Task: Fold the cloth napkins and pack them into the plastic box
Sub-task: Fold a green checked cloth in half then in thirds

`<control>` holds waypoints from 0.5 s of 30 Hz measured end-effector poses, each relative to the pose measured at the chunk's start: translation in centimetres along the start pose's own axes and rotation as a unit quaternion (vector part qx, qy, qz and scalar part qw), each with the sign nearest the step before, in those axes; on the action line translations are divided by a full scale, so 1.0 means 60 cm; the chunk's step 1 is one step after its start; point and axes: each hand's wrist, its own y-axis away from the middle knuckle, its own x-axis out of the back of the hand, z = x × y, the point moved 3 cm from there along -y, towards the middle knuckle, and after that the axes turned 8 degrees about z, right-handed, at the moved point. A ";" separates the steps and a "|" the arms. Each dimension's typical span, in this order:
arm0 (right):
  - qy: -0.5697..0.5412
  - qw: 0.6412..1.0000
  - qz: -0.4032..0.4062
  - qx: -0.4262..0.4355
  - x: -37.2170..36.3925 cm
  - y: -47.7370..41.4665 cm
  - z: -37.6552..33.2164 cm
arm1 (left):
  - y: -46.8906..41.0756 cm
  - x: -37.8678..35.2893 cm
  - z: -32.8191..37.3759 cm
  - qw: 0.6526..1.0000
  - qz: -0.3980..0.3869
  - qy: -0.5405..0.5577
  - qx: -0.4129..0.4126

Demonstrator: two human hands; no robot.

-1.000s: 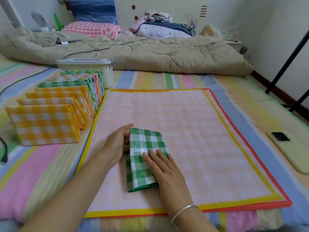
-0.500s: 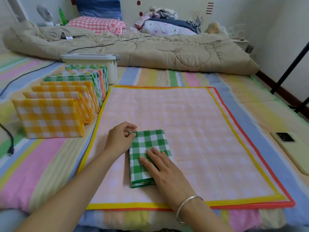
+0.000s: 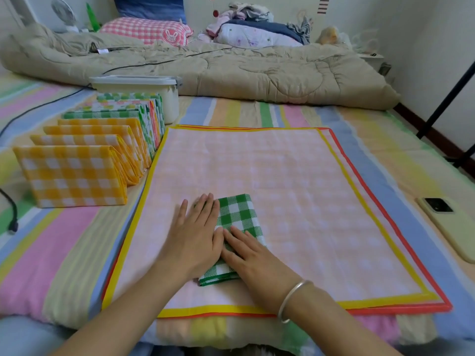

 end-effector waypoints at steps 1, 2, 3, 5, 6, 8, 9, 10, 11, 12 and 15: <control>-0.103 0.993 -0.047 -0.021 0.014 0.003 0.003 | 0.000 -0.006 -0.002 1.000 0.009 0.003 -0.005; -0.199 0.976 -0.071 -0.047 0.032 0.005 0.008 | -0.001 -0.010 -0.002 1.000 0.021 0.006 -0.011; -0.268 0.958 -0.060 -0.080 0.051 0.003 0.018 | -0.002 -0.012 -0.002 0.999 0.036 0.005 -0.017; -0.330 0.929 0.039 -0.162 0.090 -0.019 0.052 | 0.000 -0.016 0.000 0.998 0.061 0.006 -0.018; -0.302 0.927 0.094 -0.202 0.104 -0.036 0.073 | 0.001 -0.018 0.000 0.998 0.061 0.006 -0.018; -0.176 0.944 0.135 -0.243 0.113 -0.079 0.106 | 0.002 -0.020 0.002 0.997 0.070 0.007 -0.013; -0.124 0.954 0.121 -0.246 0.109 -0.102 0.119 | 0.002 -0.018 0.003 0.997 0.079 0.007 -0.011; -0.088 0.961 0.090 -0.247 0.100 -0.123 0.129 | 0.002 -0.016 0.005 0.996 0.084 0.007 -0.009; -0.059 0.966 0.051 -0.248 0.090 -0.141 0.135 | 0.002 -0.015 0.005 0.996 0.087 0.005 -0.009; -0.029 0.968 0.012 -0.250 0.079 -0.155 0.138 | 0.003 -0.016 0.006 0.996 0.088 0.004 -0.007; 0.075 0.969 -0.014 -0.233 0.069 -0.177 0.131 | 0.004 -0.017 0.006 0.996 0.091 0.003 -0.006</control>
